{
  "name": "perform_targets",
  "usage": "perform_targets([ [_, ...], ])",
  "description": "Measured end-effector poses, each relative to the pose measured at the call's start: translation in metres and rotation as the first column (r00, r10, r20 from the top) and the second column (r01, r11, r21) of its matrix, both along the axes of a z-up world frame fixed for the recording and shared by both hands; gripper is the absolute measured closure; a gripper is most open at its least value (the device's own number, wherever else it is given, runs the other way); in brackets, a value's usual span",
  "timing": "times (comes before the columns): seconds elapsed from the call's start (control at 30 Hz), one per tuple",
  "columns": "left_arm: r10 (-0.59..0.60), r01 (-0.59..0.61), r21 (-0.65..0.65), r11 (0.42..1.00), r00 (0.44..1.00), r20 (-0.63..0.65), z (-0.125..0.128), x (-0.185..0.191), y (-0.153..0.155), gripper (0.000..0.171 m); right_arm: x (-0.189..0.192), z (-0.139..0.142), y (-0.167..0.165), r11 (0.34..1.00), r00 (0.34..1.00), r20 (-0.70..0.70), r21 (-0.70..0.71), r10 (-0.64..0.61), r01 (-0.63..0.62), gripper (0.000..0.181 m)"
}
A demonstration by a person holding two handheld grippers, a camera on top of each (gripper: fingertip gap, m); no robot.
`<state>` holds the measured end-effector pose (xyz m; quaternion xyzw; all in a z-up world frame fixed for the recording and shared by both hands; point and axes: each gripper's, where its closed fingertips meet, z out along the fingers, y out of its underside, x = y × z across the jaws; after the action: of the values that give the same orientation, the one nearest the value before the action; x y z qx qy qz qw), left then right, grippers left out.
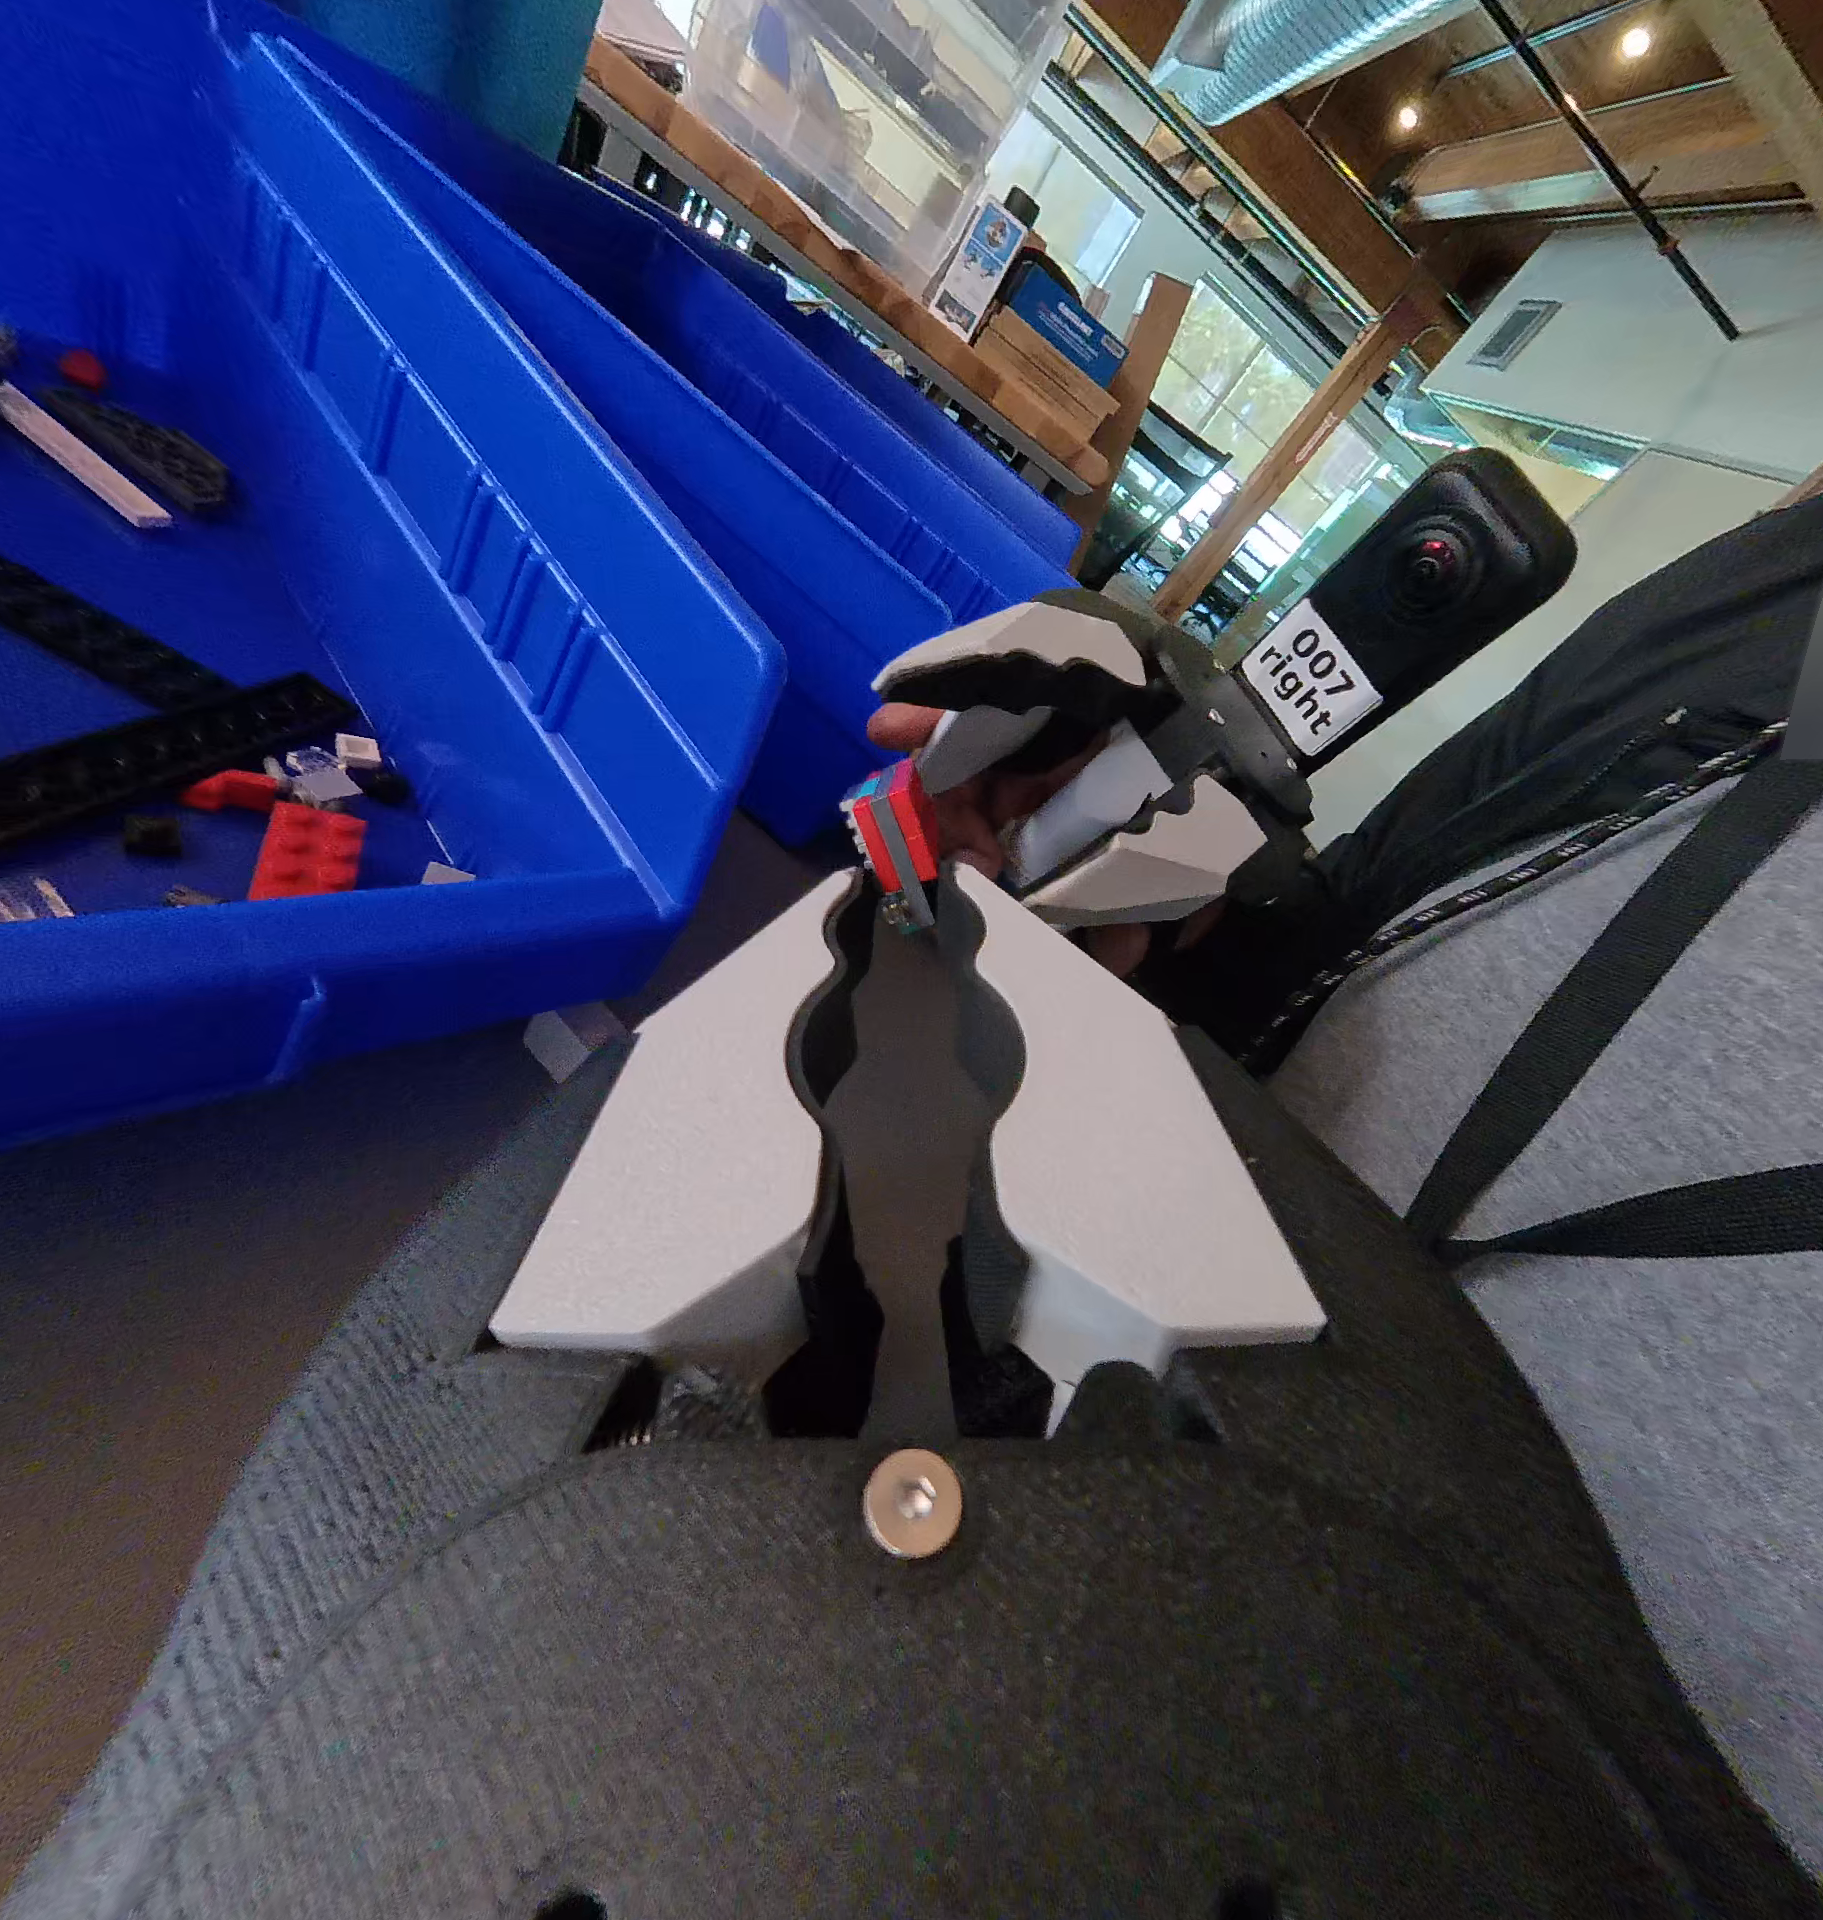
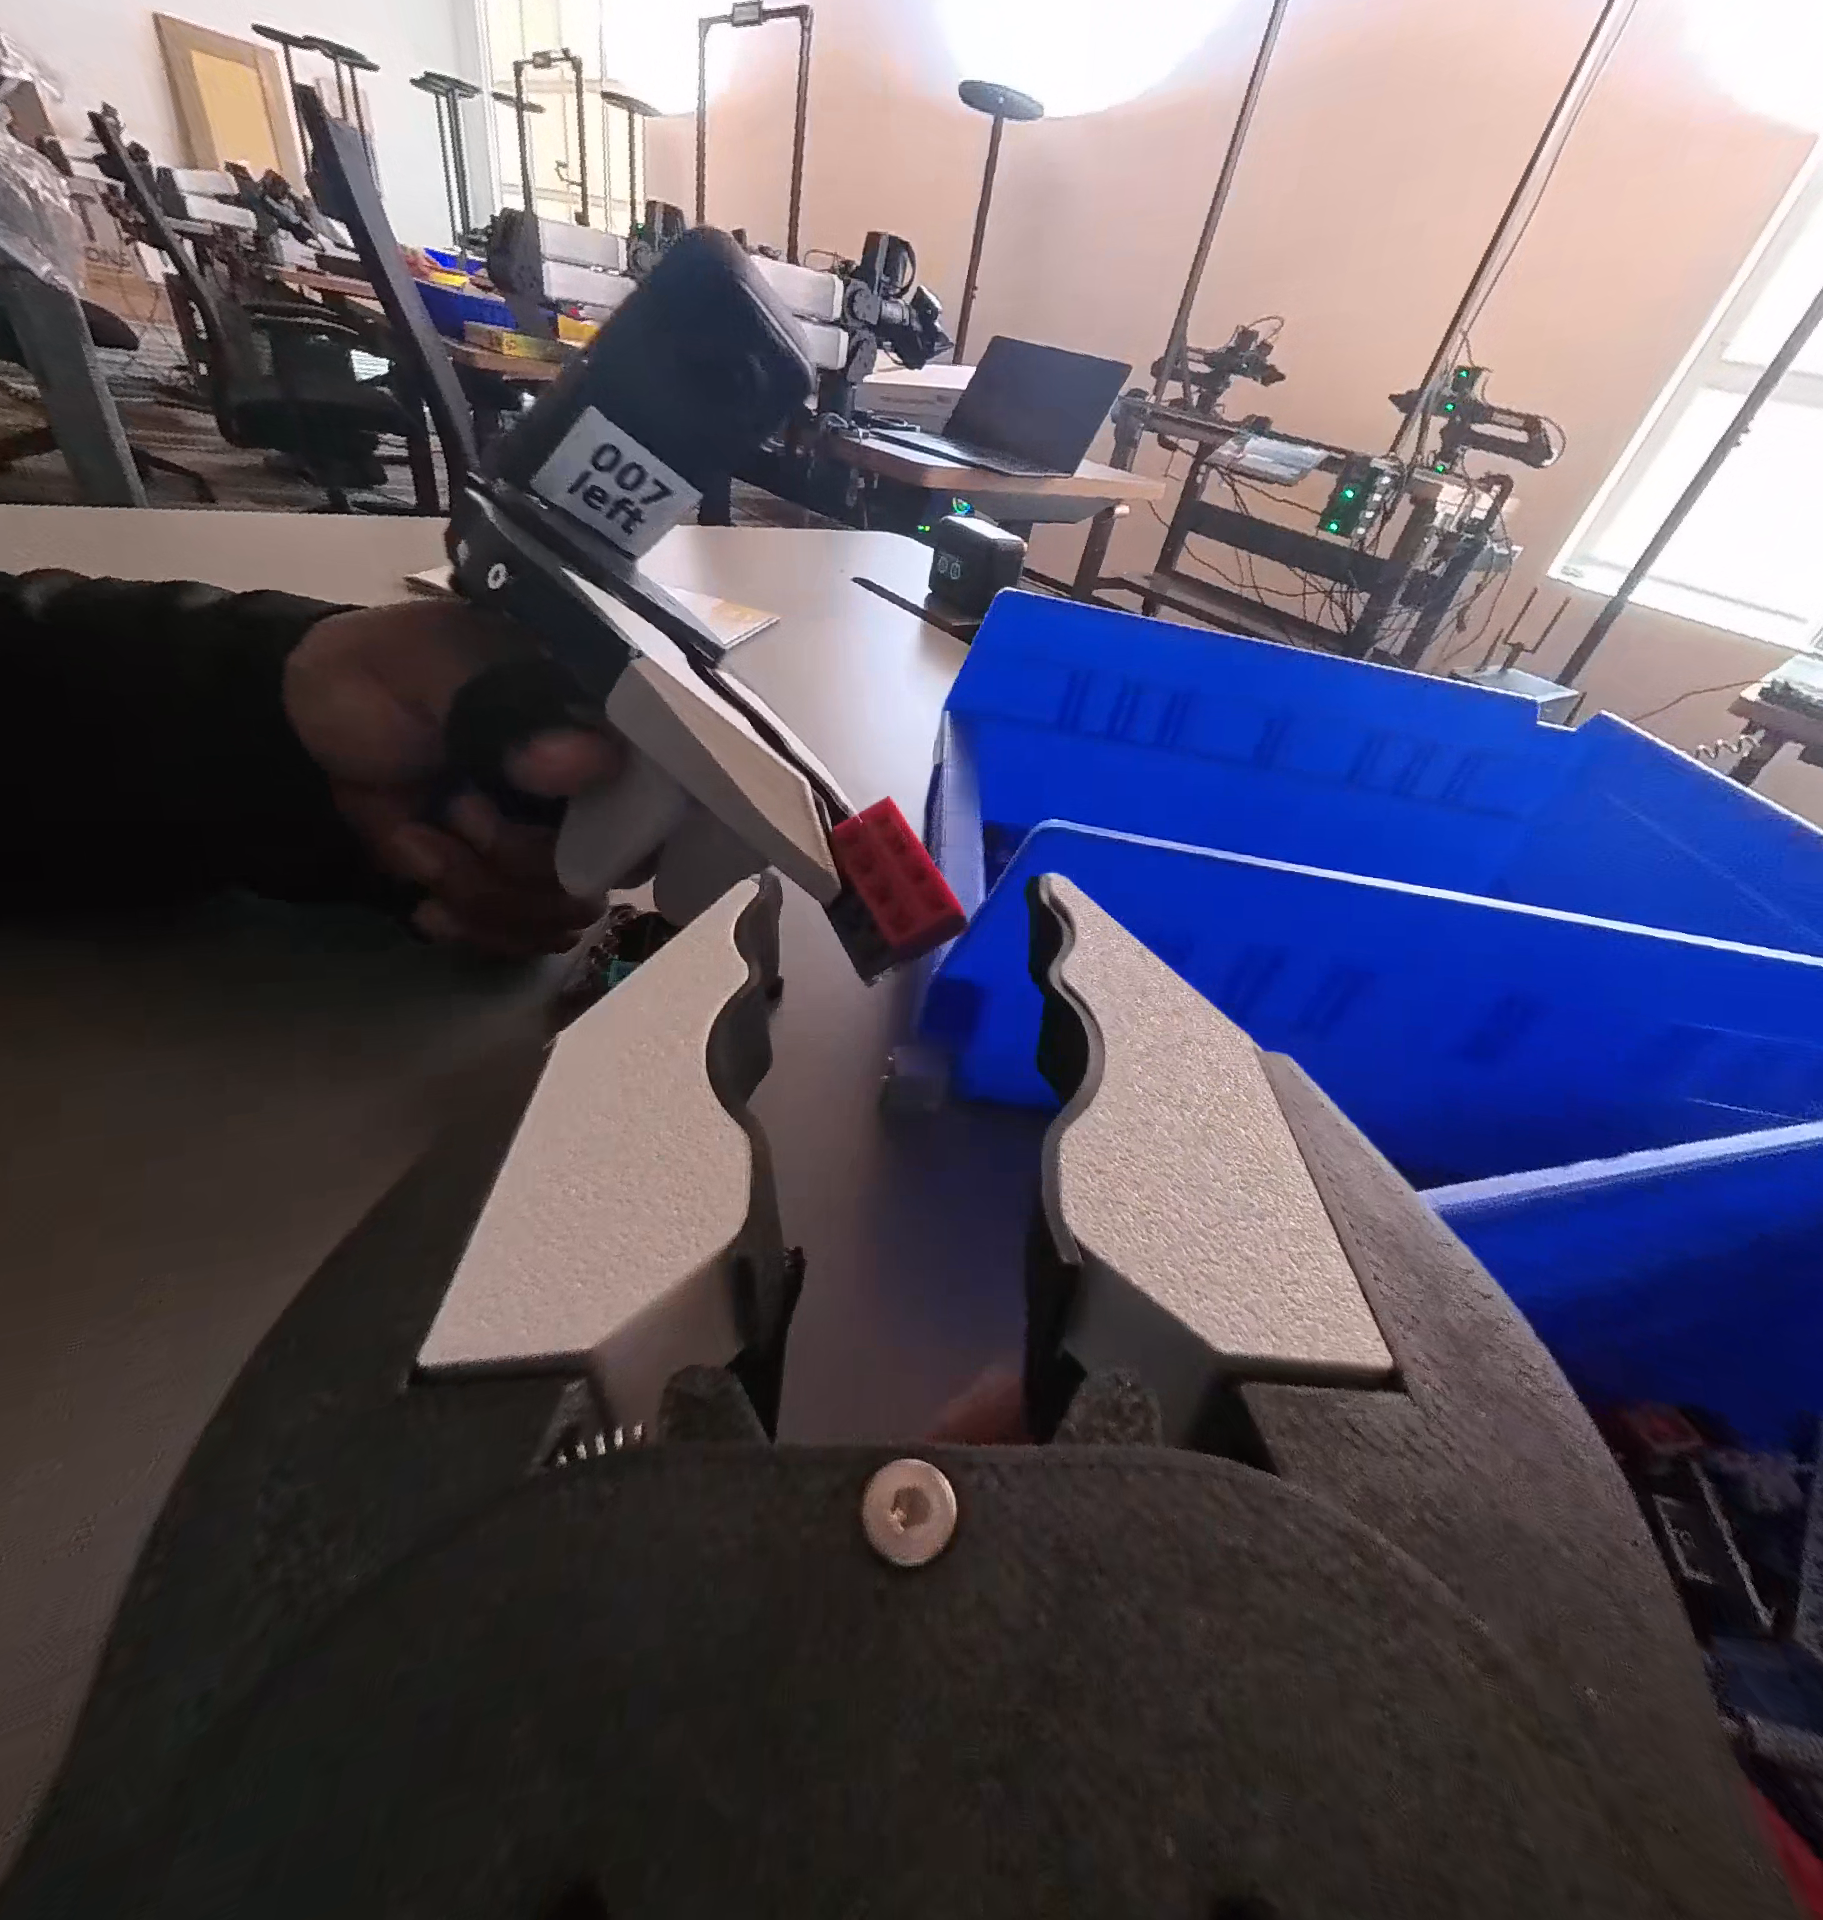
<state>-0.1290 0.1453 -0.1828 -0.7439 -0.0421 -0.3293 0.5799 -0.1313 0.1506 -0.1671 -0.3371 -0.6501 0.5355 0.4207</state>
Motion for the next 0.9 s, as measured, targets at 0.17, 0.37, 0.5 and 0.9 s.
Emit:
perform_targets([
  [0.17,-0.019,0.019,-0.001,1.0,1.0,0.003,0.003,0.004,-0.002,0.16,0.004,-0.002,-0.004,0.999,1.0,-0.015,0.041,0.018,-0.017,0.138],
  [0.37,-0.056,0.055,0.016,0.998,0.997,0.05,0.008,0.011,-0.004,0.16,0.012,0.001,0.0,0.999,0.999,-0.046,0.044,0.011,-0.009,0.144],
  [0.5,-0.091,0.091,-0.006,0.996,0.995,0.044,0.007,0.019,-0.005,0.16,0.019,-0.001,-0.007,0.994,0.997,-0.066,0.101,0.044,-0.037,0.143],
  [0.9,-0.07,0.07,-0.001,0.998,0.994,0.082,0.008,0.024,0.0,0.158,0.012,-0.007,-0.002,0.986,0.998,-0.048,0.154,-0.048,0.055,0.154],
])
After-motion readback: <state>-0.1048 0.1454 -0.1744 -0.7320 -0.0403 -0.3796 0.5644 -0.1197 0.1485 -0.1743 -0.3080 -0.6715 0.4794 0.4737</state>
